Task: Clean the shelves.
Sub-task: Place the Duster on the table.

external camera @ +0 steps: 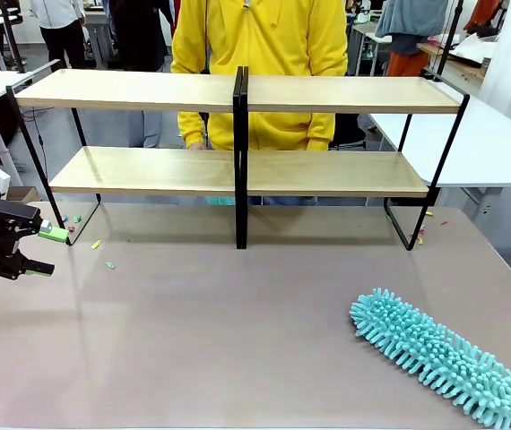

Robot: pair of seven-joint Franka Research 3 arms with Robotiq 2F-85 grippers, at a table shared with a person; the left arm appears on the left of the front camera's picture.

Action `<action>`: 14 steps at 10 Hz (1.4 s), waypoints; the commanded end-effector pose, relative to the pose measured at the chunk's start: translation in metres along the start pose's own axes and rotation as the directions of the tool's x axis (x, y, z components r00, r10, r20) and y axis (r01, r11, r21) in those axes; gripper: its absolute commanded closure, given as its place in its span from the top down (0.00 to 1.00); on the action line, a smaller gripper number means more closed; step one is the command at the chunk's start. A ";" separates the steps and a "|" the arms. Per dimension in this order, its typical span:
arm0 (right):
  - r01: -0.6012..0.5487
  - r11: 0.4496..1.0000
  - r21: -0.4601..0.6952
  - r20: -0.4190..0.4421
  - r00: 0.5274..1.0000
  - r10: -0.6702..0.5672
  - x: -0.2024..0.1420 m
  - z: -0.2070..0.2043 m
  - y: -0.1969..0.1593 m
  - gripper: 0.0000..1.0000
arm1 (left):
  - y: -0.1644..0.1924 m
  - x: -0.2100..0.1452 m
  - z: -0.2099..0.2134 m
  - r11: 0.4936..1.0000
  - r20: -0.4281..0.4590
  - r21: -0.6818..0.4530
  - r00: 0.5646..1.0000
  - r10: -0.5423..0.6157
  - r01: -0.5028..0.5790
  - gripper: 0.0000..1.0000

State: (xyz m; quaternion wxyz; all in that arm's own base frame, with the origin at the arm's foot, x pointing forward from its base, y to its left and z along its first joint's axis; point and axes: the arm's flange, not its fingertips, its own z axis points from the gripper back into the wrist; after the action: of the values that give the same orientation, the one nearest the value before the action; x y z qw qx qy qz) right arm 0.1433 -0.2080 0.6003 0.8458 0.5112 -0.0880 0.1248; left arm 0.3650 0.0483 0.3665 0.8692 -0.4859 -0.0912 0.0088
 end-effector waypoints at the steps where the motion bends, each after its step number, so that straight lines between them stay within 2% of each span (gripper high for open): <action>1: -0.025 1.000 -0.012 -0.004 1.000 0.025 -0.003 0.003 -0.003 1.00 | 0.000 -0.002 -0.001 1.000 0.009 -0.022 1.000 -0.020 0.020 1.00; 14: -0.025 1.000 -0.012 -0.004 1.000 0.025 -0.003 0.003 -0.003 1.00 | 0.000 -0.002 -0.001 1.000 0.009 -0.022 1.000 -0.020 0.020 1.00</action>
State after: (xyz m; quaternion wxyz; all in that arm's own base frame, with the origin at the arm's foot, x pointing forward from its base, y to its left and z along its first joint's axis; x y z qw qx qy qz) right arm 0.1433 -0.2080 0.6003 0.8458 0.5111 -0.0880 0.1248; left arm 0.3650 0.0484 0.3665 0.8692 -0.4859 -0.0912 0.0088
